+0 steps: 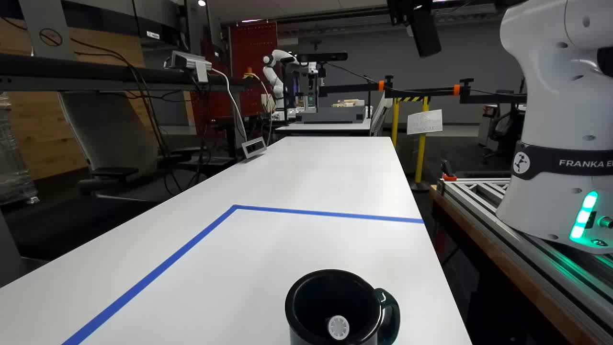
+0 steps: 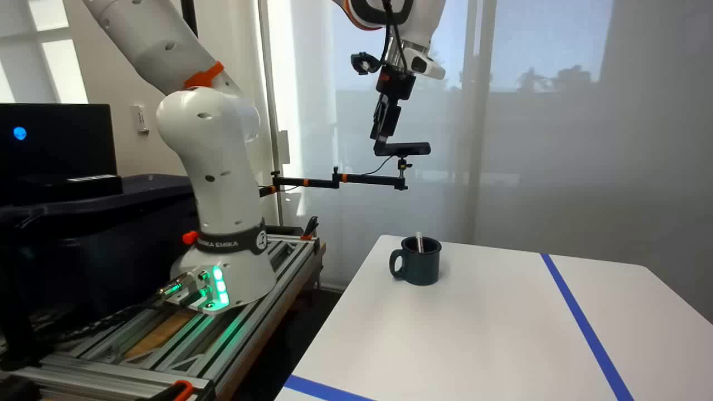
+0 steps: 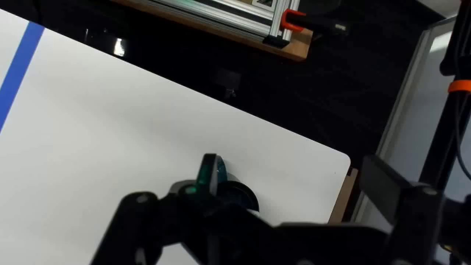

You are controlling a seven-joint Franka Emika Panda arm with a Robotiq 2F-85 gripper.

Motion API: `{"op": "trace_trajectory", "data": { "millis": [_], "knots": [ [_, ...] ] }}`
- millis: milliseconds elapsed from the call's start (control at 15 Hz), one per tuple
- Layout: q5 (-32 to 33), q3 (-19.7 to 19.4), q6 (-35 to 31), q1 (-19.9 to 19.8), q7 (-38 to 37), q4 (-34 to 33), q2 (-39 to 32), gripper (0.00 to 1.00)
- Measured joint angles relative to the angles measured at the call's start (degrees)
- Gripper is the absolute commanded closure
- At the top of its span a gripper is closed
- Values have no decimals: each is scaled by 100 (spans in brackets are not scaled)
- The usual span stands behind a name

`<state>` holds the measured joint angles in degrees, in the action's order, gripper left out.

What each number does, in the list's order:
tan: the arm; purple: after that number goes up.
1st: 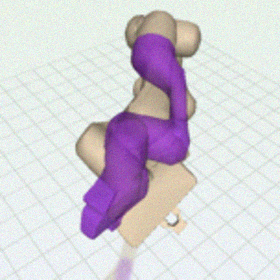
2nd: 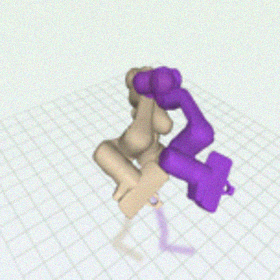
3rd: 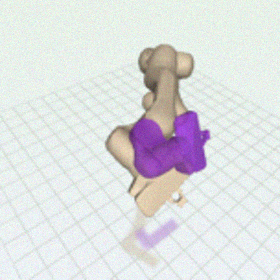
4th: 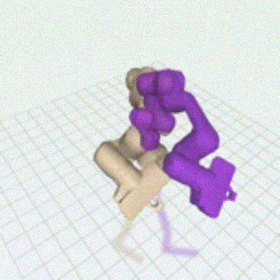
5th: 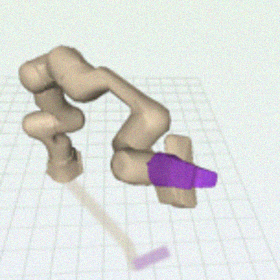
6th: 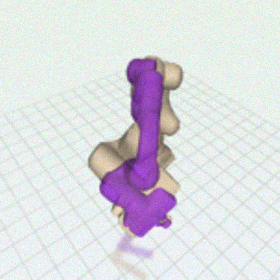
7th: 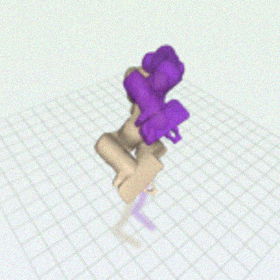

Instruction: Remove the red marker from the mug.

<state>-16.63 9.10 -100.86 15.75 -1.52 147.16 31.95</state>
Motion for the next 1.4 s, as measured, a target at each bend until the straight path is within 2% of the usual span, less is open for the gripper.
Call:
{"op": "trace_trajectory", "data": {
  "millis": [733, 1133, 1400],
  "knots": [
    [39, 24, -163, -26, 61, 5, -18, 0],
    [1033, 81, -1506, -37, 1014, 89, -315, 0],
    [1311, 80, -3011, 20, 1725, 392, -686, 0]
  ]
}}
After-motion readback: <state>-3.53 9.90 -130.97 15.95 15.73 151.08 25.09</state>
